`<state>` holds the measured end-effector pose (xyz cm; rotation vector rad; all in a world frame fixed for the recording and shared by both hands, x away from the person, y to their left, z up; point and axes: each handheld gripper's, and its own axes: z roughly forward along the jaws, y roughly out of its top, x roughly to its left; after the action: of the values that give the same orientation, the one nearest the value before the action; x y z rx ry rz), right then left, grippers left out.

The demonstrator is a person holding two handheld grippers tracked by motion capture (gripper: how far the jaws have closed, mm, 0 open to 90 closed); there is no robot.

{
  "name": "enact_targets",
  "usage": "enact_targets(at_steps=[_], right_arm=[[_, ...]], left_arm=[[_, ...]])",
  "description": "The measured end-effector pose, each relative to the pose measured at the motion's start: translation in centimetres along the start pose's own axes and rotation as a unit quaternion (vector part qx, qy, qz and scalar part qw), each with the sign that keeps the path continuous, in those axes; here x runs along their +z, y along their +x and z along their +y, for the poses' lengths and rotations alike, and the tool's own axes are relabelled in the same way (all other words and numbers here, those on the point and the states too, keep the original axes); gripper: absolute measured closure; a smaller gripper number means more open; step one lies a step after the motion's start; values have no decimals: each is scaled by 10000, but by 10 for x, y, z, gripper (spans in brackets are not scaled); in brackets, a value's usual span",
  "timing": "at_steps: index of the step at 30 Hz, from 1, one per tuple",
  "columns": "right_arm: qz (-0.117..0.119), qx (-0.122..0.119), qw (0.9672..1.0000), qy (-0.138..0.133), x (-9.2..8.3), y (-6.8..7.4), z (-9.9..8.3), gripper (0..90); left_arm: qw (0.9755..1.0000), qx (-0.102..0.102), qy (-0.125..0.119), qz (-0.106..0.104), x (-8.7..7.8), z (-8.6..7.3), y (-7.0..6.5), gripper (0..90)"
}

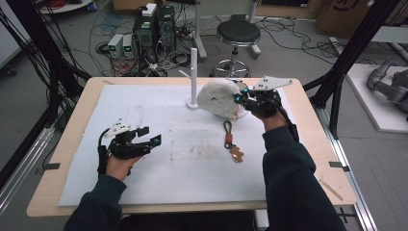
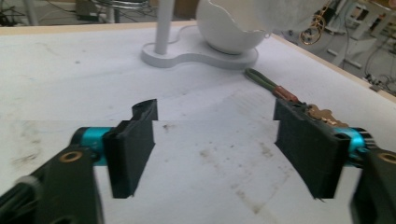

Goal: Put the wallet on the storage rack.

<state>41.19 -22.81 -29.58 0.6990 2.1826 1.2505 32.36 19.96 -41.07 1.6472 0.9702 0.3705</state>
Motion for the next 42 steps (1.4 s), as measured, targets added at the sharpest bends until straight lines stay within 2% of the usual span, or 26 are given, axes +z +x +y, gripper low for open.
enact_targets(at_steps=[3, 4, 5, 7, 9, 12, 16, 19, 20, 21, 23, 24, 25, 26, 28, 29, 30, 31, 33, 34, 35, 37, 38, 39, 41, 42], right_arm=[[-163, -148, 9997, 48, 7, -14, 9, 801], [-163, -148, 9997, 48, 7, -14, 9, 801], [-214, -126, 9997, 24, 13, -24, 11, 801], [-269, -186, 9995, 23, 16, -29, 11, 801], [-466, -299, 9984, 137, 27, -40, 11, 801], [-658, -288, 9974, 113, 35, -50, 9, 801], [-876, -408, 9950, 237, 42, -59, 3, 801], [-1051, -682, 9909, 489, 46, -61, -2, 800], [-1051, -682, 9909, 489, 46, -61, -2, 800], [-1128, -815, 9884, 606, 47, -62, -5, 800], [-1159, -874, 9872, 668, 48, -61, -7, 800], [-1275, -1040, 9830, 819, 50, -59, -10, 800], [-1309, -1122, 9808, 909, 51, -59, -11, 800], [-1309, -1122, 9808, 909, 51, -59, -11, 800], [-1365, -1326, 9752, 1128, 54, -55, -15, 800], [-1365, -1326, 9752, 1128, 54, -55, -15, 800], [-1340, -1471, 9715, 1286, 59, -51, -17, 800], [-1315, -1542, 9695, 1379, 62, -50, -17, 800], [-1285, -1592, 9680, 1453, 66, -49, -19, 800], [-1271, -1633, 9643, 1654, 73, -46, -22, 800], [-1246, -1614, 9636, 1727, 77, -45, -23, 800], [-1245, -1564, 9637, 1770, 80, -45, -25, 799], [-1244, -1401, 9670, 1726, 80, -45, -27, 787], [-1244, -1401, 9670, 1726, 80, -45, -27, 787], [-1055, -1018, 9748, 1682, 78, -47, -29, 758], [-820, -722, 9795, 1694, 72, -49, -30, 627]], left_arm=[[9999, -17, -76, 126, -6, -3, 7, 184], [9998, -20, -89, 154, -8, -3, 9, 184], [9997, -63, -107, 199, -10, -4, 11, 184], [9997, -62, -111, 203, -11, -5, 13, 184], [9998, -86, -95, 170, -12, -7, 13, 184], [9998, -109, -49, 152, -9, -9, 13, 185], [9998, -132, -68, 131, -8, -9, 14, 186], [9998, -150, -44, 129, -8, -10, 15, 188], [9998, -150, -44, 129, -8, -10, 15, 189], [9997, -172, -52, 141, -7, -11, 15, 189], [9997, -191, -56, 132, -7, -11, 15, 189], [9997, -189, -47, 128, -7, -11, 15, 189], [9997, -189, -44, 130, -7, -11, 14, 189], [9997, -193, -34, 126, -6, -12, 14, 189], [9997, -211, -34, 120, -6, -12, 14, 189], [9997, -215, -36, 117, -6, -12, 14, 189], [9997, -214, -32, 117, -6, -12, 14, 190], [9997, -227, -35, 109, -7, -12, 15, 190], [9997, -228, -37, 121, -7, -12, 15, 190], [9996, -234, -37, 119, -7, -13, 15, 190], [9996, -244, -49, 122, -7, -13, 16, 190], [9996, -257, -63, 120, -8, -13, 16, 190], [9996, -256, -60, 116, -9, -13, 17, 190], [9996, -262, -59, 114, -8, -13, 17, 190], [9996, -258, -27, 117, -8, -14, 17, 190], [9996, -244, -18, 115, -8, -14, 17, 190]])
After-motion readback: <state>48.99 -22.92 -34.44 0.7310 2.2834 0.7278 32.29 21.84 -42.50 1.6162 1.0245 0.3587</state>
